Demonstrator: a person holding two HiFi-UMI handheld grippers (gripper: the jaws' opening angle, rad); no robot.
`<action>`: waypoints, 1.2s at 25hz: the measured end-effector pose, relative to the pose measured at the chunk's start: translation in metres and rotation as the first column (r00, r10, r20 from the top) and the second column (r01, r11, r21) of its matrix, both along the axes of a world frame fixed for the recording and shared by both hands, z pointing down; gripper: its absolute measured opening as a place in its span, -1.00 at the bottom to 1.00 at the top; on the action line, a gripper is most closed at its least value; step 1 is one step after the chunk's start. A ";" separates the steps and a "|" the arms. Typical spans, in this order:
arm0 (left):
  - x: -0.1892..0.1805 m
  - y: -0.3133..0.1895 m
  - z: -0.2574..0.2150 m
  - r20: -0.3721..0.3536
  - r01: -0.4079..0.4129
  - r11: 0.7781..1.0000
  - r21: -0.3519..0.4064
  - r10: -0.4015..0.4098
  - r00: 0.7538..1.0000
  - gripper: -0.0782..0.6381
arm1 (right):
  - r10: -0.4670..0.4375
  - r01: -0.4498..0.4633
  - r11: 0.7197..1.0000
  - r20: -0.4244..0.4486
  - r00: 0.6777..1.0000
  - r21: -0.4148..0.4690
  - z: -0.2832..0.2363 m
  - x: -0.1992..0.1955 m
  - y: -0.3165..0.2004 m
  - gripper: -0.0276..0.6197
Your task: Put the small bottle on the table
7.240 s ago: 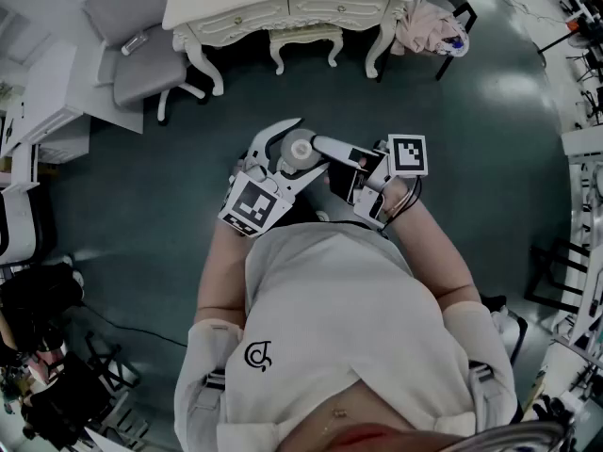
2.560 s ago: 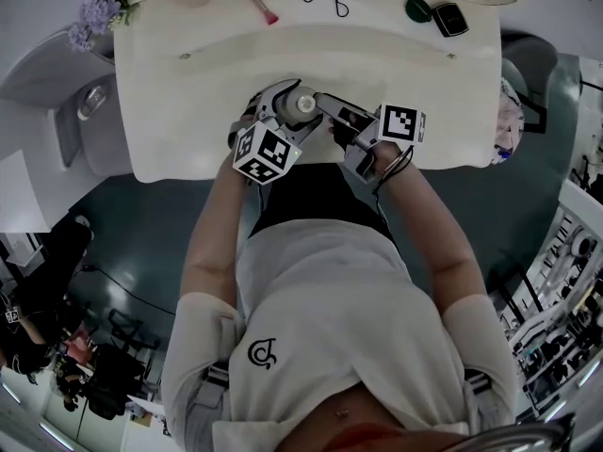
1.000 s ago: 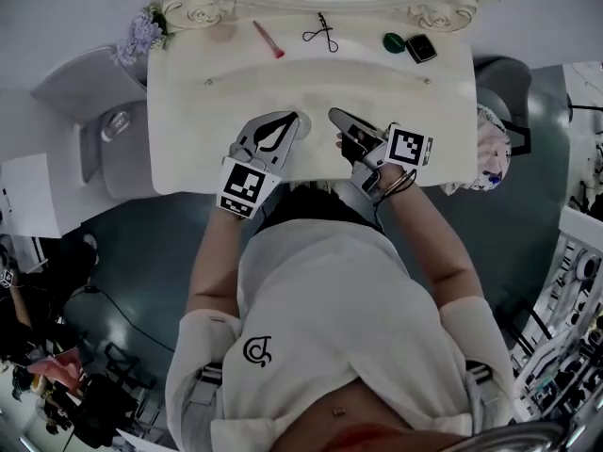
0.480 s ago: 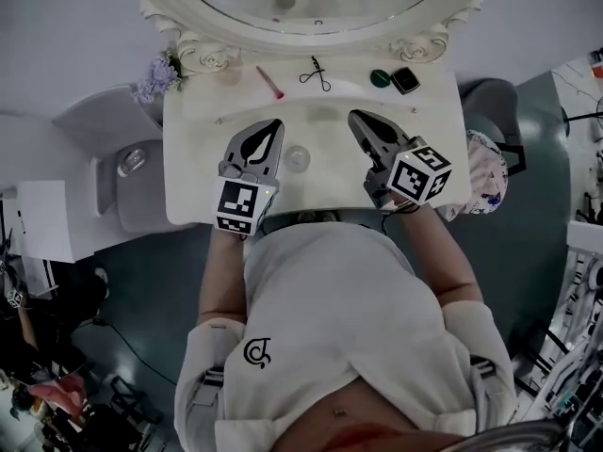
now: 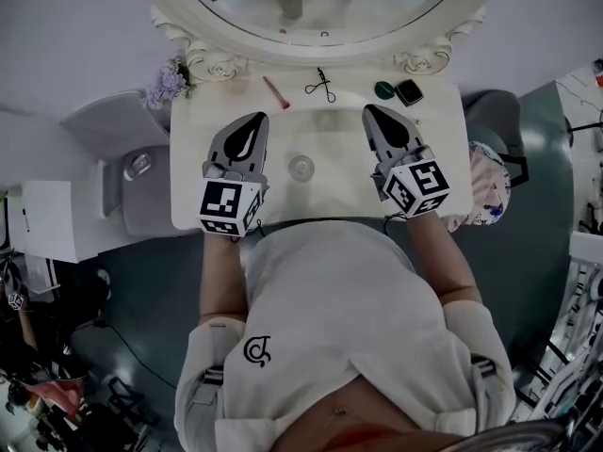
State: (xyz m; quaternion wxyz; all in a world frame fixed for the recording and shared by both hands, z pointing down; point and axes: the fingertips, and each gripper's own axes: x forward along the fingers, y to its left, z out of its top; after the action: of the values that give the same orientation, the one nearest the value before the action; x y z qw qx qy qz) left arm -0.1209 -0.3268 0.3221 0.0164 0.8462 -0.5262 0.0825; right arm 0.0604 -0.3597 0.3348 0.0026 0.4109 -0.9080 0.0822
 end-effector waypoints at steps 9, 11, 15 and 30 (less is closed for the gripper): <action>0.000 -0.005 0.003 0.006 0.015 0.999 -0.029 -0.015 1.000 -0.74 | 0.021 -0.016 0.999 -0.103 0.994 0.047 0.004 -0.002 -0.002 -0.90; 0.001 -0.005 0.002 0.008 0.014 0.999 -0.029 -0.013 1.000 -0.74 | 0.012 -0.004 0.998 -0.126 0.992 0.068 0.001 -0.006 0.001 -0.90; 0.003 -0.005 0.000 0.005 0.008 1.000 -0.020 -0.008 1.000 -0.74 | 0.009 0.000 0.997 -0.122 0.993 0.078 -0.003 -0.009 0.004 -0.90; 0.001 0.011 -0.006 -0.016 -0.010 1.000 -0.008 0.010 1.000 -0.74 | 0.013 0.000 0.995 -0.133 0.991 0.097 -0.005 -0.022 0.024 -0.90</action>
State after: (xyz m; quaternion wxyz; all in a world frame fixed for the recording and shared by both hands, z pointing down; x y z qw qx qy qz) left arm -0.1195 -0.3157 0.3157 0.0236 0.8494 -0.5215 0.0779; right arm 0.0382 -0.3355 0.3296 0.0433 0.4179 -0.9074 0.0105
